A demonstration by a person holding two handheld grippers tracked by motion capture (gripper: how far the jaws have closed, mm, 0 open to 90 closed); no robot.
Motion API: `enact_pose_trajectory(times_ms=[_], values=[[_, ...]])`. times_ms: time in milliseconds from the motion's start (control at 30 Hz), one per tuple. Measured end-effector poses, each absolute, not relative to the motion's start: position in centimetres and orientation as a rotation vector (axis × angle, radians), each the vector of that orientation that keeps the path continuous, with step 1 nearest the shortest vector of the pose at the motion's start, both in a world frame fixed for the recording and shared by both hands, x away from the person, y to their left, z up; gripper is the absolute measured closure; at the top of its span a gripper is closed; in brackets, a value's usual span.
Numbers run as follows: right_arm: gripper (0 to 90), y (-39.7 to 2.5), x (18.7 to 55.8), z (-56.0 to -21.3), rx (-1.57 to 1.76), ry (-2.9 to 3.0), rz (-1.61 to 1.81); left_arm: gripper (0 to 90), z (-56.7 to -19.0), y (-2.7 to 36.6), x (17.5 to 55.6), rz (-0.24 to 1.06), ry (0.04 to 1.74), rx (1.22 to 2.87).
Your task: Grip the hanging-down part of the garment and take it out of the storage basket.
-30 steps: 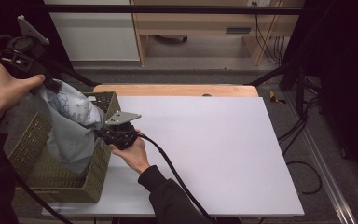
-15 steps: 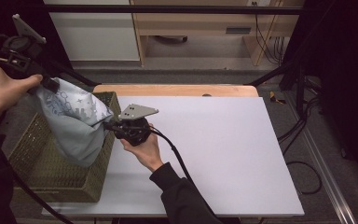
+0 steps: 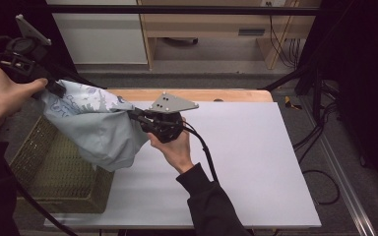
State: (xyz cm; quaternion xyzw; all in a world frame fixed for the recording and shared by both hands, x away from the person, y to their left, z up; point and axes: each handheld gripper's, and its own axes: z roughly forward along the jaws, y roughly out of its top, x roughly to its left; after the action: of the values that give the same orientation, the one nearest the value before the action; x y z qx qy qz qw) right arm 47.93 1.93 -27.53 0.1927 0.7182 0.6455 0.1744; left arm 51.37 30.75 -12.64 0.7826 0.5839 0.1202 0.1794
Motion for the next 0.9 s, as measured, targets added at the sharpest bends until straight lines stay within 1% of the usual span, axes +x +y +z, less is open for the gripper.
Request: enact_pose_trajectory(times_ms=[300,500,767,800,900], values=[[88.4,-0.8,46.9,-25.0,0.544,1.938,1.824,87.5,-12.6,29.4,51.5,0.31,1.597,2.225],[88.3,-1.5,46.2,-24.1,0.542,1.9,1.832,87.5,-12.4,28.5,51.4,0.312,1.578,2.238],[88.2,-1.9,46.5,-24.7,0.559,1.926,1.816,87.5,-12.6,28.1,51.6,0.313,1.577,2.249],[88.1,-1.8,46.7,-25.6,0.563,1.951,1.816,87.5,-12.7,28.0,51.6,0.311,1.578,2.252],[88.0,-1.7,46.8,-26.6,0.578,1.976,1.809,87.5,-12.9,27.9,51.7,0.308,1.579,2.262]])
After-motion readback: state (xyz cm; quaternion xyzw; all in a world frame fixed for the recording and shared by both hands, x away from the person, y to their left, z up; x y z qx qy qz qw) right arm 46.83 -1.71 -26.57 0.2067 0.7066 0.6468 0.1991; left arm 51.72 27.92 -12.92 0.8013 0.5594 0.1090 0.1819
